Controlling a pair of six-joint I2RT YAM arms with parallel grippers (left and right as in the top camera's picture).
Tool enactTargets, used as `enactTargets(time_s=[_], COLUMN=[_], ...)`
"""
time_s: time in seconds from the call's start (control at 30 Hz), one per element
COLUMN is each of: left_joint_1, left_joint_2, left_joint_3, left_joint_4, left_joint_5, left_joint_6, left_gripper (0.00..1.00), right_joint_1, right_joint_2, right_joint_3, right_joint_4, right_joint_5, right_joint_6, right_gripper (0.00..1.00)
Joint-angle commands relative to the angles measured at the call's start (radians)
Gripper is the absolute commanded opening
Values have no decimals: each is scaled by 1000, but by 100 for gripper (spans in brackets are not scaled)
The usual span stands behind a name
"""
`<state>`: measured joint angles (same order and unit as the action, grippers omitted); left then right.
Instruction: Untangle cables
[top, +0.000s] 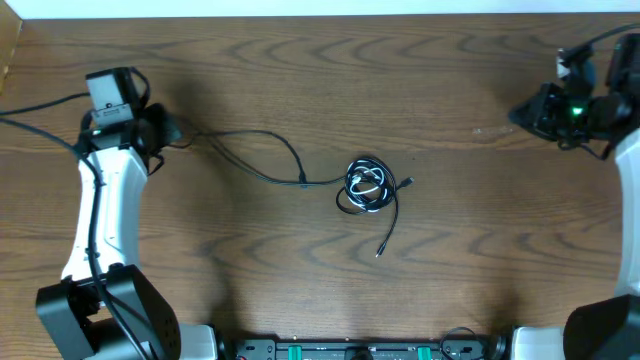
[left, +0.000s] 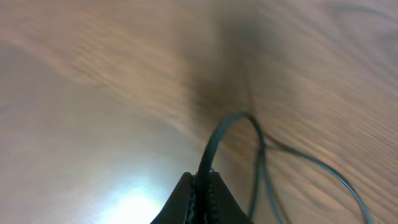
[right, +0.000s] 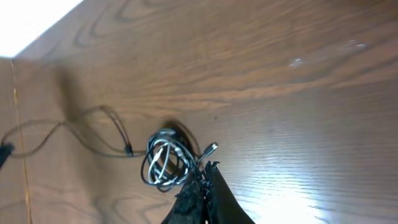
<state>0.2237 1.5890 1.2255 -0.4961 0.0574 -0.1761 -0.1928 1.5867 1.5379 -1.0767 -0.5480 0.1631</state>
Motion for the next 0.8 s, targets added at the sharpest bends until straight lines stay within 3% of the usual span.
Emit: enactTargets(time_s=[0.0, 0.2, 0.27, 0.3, 0.4, 0.77], left_joint_1=[-48, -127, -147, -157, -177, -244], left_joint_2=[-61, -220, -287, -325, -420, -577], left_joint_3=[17, 17, 17, 17, 17, 17], left_joint_4=[36, 197, 253, 284, 358, 460], left_joint_5=[152, 269, 272, 272, 272, 272], left_joint_6=[52, -8, -58, -82, -127, -216], left_gripper=[8, 8, 8, 8, 8, 8], right_joint_1=[77, 248, 298, 323, 383, 523], right_joint_2=[52, 115, 132, 142, 169, 303], right_joint_3=[11, 11, 11, 11, 11, 11], right_joint_4=[18, 111, 145, 161, 207, 324], right_joint_5=[-7, -19, -17, -6, 3, -10], right_joint_6=[-23, 4, 34, 65, 129, 280], right_gripper=[1, 5, 17, 32, 44, 43])
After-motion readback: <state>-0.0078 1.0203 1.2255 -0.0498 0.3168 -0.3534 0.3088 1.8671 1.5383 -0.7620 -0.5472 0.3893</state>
